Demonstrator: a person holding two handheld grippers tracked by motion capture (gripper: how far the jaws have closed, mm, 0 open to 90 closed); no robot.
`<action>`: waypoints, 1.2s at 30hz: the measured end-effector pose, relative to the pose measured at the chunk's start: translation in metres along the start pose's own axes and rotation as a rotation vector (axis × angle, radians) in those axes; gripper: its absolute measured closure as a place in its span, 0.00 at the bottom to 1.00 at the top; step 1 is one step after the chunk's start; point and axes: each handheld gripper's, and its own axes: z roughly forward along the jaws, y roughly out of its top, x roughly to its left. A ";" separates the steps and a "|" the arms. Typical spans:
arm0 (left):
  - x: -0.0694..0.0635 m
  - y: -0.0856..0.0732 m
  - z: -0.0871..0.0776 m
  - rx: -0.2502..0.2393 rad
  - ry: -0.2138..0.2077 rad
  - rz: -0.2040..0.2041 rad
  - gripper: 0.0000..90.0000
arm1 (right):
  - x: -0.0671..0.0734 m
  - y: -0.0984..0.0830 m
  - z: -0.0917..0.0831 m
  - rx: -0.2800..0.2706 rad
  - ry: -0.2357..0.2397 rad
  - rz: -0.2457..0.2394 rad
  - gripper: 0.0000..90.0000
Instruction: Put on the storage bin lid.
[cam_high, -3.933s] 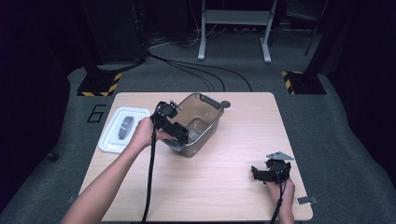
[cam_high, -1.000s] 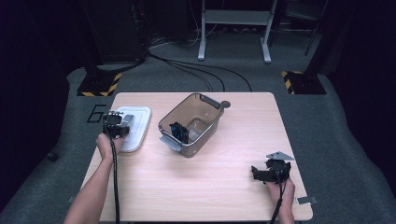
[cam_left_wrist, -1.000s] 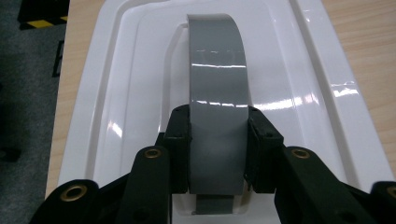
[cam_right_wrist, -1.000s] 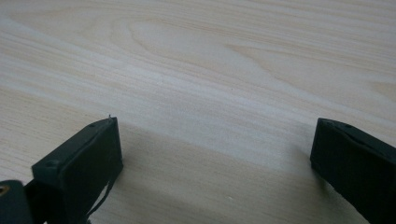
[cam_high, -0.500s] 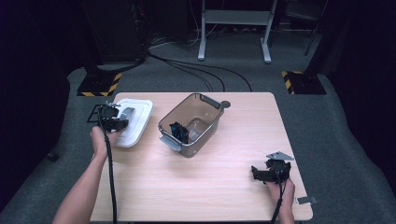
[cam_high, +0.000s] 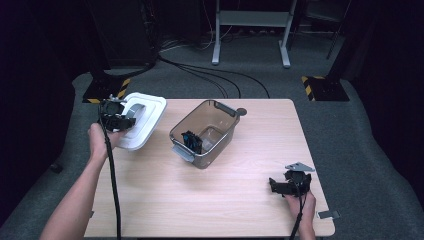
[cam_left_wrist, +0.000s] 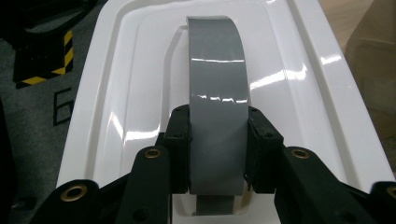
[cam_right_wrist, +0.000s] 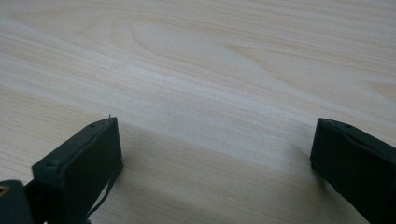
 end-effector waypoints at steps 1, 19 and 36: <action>-0.002 0.004 -0.003 -0.001 -0.005 0.010 0.74 | 0.000 0.000 0.000 0.000 -0.003 0.000 0.02; -0.033 0.044 -0.031 -0.023 -0.086 0.133 0.74 | 0.000 0.000 0.000 0.000 0.001 -0.001 0.02; -0.090 0.074 -0.025 -0.023 -0.198 0.252 0.74 | 0.000 0.000 0.000 0.000 0.002 -0.002 0.02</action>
